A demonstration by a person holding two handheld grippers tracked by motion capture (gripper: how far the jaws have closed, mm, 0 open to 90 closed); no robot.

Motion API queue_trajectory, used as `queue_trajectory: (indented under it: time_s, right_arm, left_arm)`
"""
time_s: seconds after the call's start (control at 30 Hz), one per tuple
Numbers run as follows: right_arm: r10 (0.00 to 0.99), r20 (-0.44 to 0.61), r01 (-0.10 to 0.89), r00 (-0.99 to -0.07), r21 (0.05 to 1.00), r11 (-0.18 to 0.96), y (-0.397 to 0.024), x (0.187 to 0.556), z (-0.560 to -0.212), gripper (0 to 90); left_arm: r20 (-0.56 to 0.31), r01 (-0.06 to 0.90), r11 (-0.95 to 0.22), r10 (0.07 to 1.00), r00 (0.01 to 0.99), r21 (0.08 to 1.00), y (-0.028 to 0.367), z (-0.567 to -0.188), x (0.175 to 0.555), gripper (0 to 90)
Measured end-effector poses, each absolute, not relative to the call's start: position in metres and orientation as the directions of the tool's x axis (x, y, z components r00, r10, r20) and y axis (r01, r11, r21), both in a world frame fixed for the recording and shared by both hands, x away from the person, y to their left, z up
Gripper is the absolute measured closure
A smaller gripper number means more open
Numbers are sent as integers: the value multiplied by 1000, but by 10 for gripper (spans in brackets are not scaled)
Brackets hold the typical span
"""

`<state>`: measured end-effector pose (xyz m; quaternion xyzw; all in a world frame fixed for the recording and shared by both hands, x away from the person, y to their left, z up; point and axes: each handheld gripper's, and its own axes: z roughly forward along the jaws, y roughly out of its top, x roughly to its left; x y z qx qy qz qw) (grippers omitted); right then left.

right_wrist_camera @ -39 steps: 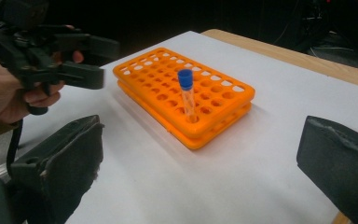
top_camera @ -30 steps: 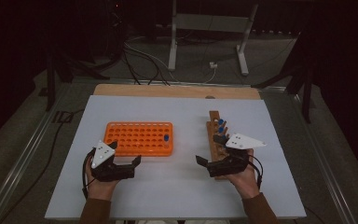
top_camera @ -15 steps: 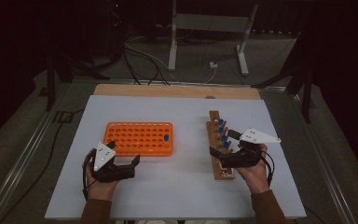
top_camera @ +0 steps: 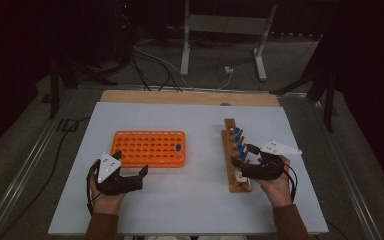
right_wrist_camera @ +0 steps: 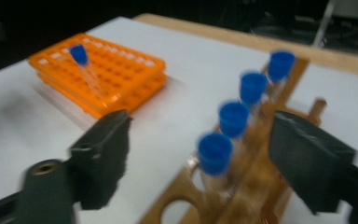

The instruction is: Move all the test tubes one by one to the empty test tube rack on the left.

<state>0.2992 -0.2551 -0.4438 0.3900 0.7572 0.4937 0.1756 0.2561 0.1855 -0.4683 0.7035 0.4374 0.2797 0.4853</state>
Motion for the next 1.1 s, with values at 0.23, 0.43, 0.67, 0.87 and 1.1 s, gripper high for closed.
queue_trajectory:
  time_s: [0.23, 0.43, 0.67, 0.87, 1.1]
  right_arm:
    - [770, 112, 459, -628, 852, 250, -259, 303, -456, 499]
    - [765, 71, 447, -640, 844, 296, -255, 301, -459, 650]
    - [767, 20, 420, -641, 846, 329, -251, 298, -459, 752]
    - [766, 8, 414, -642, 846, 337, -250, 298, -459, 763]
    - [764, 12, 414, -645, 846, 337, -250, 299, -458, 764]
  left_arm:
    - [-33, 344, -144, 886, 462, 928, 186, -469, 257, 13]
    - [-31, 345, -147, 886, 463, 927, 185, -469, 257, 13]
    - [-29, 349, -153, 885, 466, 925, 184, -470, 257, 13]
    - [-26, 350, -159, 883, 469, 923, 183, -471, 256, 13]
    - [-23, 349, -161, 883, 468, 923, 182, -471, 256, 13]
